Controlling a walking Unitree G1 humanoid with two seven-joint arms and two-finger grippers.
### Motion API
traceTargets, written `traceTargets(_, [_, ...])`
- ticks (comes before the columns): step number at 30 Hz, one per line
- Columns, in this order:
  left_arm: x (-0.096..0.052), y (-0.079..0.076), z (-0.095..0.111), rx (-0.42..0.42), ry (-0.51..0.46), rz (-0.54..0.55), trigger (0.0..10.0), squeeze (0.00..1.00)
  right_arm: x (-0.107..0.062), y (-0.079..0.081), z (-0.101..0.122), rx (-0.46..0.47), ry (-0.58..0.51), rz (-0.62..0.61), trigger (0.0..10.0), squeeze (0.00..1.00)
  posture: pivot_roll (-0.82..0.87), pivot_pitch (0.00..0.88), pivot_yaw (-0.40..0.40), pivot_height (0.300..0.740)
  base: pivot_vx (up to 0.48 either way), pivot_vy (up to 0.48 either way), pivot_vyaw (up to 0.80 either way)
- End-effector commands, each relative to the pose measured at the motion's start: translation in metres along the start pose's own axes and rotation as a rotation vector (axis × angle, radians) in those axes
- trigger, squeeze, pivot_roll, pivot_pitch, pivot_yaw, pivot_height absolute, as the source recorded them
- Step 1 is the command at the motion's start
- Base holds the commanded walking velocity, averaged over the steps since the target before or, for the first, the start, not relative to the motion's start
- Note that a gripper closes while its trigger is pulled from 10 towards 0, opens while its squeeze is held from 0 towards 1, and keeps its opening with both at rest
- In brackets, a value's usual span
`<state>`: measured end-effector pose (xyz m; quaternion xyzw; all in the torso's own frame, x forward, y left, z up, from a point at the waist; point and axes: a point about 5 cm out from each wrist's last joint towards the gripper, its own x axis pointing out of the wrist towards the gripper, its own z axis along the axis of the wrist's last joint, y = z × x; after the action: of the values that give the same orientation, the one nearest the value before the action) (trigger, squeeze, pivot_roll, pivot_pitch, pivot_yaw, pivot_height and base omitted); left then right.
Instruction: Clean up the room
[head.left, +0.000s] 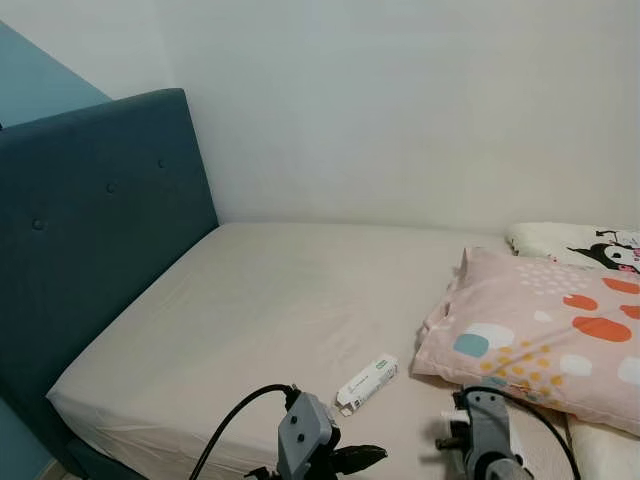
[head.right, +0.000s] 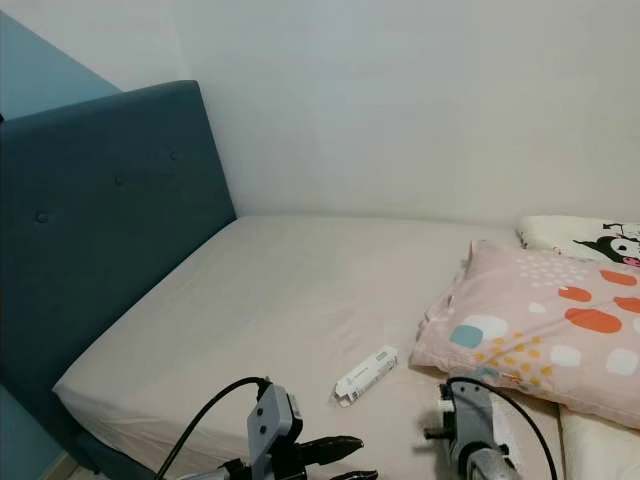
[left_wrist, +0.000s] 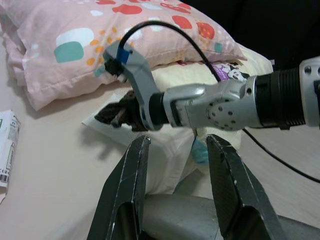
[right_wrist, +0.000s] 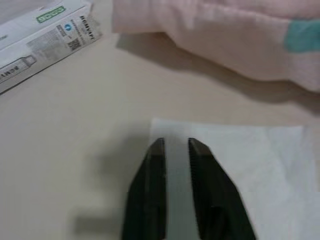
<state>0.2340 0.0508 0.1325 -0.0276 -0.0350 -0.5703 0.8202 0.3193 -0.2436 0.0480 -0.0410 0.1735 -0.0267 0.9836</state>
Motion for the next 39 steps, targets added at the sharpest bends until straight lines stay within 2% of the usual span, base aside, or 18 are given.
traceTargets(1, [-0.004, 0.001, 0.000, 0.009, 0.026, -0.003, 10.0, 0.00, -0.001, 0.002, -0.008, -0.008, 0.037, -0.002, 10.0, 1.00, 0.05, 0.196, 0.058, 0.599, 0.000, 0.000, 0.00])
traceTargets(6, [-0.006, -0.001, 0.002, 0.004, 0.029, -0.008, 10.0, 0.00, -0.001, 0.002, -0.011, -0.056, 0.075, -0.012, 10.0, 1.00, 0.06, 0.209, 0.054, 0.599, 0.000, 0.000, 0.00])
traceTargets(14, [-0.009, -0.003, 0.002, 0.001, 0.035, -0.009, 10.0, 0.00, -0.001, -0.002, -0.013, -0.053, 0.093, -0.061, 10.0, 1.00, 0.07, 0.215, 0.056, 0.599, 0.000, 0.000, 0.00])
traceTargets(15, [-0.009, -0.003, 0.002, 0.001, 0.036, -0.010, 10.0, 0.00, -0.001, -0.004, -0.015, -0.038, 0.102, -0.080, 10.0, 0.89, 0.07, 0.215, 0.056, 0.599, 0.000, 0.000, 0.00])
traceTargets(16, [-0.009, -0.003, 0.002, 0.000, 0.038, -0.013, 10.0, 0.00, -0.002, -0.006, -0.017, -0.028, 0.115, -0.096, 10.0, 0.00, 0.07, 0.216, 0.059, 0.599, 0.000, 0.000, 0.00])
traceTargets(19, [-0.009, -0.004, 0.002, -0.001, 0.040, -0.015, 10.0, 0.00, -0.002, -0.007, -0.018, -0.023, 0.124, -0.105, 10.0, 0.00, 0.07, 0.216, 0.059, 0.599, 0.000, 0.000, 0.00])
traceTargets(26, [-0.009, -0.006, 0.002, 0.008, 0.052, -0.030, 10.0, 0.00, -0.007, -0.002, -0.035, 0.007, 0.226, -0.077, 10.0, 0.00, 0.07, 0.211, 0.063, 0.599, 0.000, 0.000, 0.00])
traceTargets(33, [-0.009, -0.005, 0.002, 0.012, 0.054, -0.032, 10.0, 0.00, -0.006, 0.000, -0.036, 0.018, 0.226, -0.064, 10.0, 0.00, 0.07, 0.210, 0.064, 0.599, 0.000, 0.000, 0.00])
traceTargets(34, [-0.009, -0.005, 0.002, 0.015, 0.055, -0.030, 10.0, 0.00, -0.006, 0.002, -0.034, 0.024, 0.218, -0.059, 4.0, 0.00, 0.07, 0.205, 0.065, 0.599, 0.000, 0.000, 0.00])
traceTargets(35, [-0.009, -0.004, 0.002, 0.019, 0.056, -0.028, 10.0, 0.00, -0.005, 0.004, -0.033, 0.029, 0.208, -0.054, 0.6, 0.00, 0.07, 0.201, 0.064, 0.599, 0.000, 0.000, 0.00])
traceTargets(38, [-0.009, -0.003, 0.002, 0.022, 0.057, -0.026, 10.0, 0.00, -0.004, 0.005, -0.031, 0.033, 0.201, -0.051, 0.5, 0.00, 0.07, 0.201, 0.064, 0.599, 0.000, 0.000, 0.00])
traceTargets(39, [-0.009, -0.003, 0.002, 0.026, 0.058, -0.024, 10.0, 0.00, -0.003, 0.007, -0.029, 0.037, 0.191, -0.047, 0.0, 0.00, 0.07, 0.197, 0.063, 0.599, 0.000, 0.000, 0.00])
